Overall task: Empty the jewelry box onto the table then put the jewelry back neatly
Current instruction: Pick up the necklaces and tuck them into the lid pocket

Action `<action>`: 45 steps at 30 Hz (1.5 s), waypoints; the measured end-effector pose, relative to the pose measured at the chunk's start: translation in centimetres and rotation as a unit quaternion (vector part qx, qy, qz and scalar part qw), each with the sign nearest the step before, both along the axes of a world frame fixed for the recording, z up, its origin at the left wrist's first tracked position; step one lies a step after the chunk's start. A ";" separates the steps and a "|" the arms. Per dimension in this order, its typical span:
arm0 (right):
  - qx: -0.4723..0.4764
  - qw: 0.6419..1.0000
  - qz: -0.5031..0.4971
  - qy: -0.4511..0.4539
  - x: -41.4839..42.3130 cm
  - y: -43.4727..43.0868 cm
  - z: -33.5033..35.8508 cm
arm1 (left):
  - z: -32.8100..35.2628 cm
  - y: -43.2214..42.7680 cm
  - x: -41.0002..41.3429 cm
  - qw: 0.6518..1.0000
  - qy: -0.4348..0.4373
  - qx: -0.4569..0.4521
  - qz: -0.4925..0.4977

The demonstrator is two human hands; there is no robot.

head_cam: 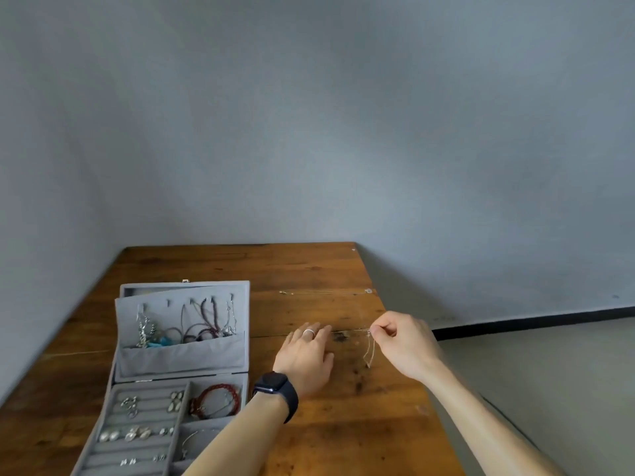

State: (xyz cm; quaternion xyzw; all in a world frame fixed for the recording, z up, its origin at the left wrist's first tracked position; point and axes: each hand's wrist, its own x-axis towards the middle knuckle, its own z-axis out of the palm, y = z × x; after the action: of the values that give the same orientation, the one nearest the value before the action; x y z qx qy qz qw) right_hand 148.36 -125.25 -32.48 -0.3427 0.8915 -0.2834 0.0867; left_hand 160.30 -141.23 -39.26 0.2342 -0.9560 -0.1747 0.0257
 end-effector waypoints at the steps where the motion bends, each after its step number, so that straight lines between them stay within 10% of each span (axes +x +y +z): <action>1: 0.003 1.000 0.002 0.000 -1.0 -0.6 -0.3 | -0.4 -0.7 -0.9 1.000 -0.010 -0.010 -0.003; 20: -0.067 0.990 -0.049 -0.115 -10.1 -9.7 -5.4 | -5.4 -4.0 -5.3 0.996 0.045 -0.065 0.028; 45: 0.028 0.994 -0.079 0.069 -14.1 -7.2 -8.8 | -3.8 -4.3 -11.1 0.977 -0.057 -0.205 -0.006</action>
State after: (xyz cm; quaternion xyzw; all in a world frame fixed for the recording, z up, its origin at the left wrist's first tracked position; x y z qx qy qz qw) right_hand 134.26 -132.48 -41.28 -0.2871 0.9273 -0.2400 0.0112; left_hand 149.17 -145.56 -43.09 0.2273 -0.9729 0.0388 0.0178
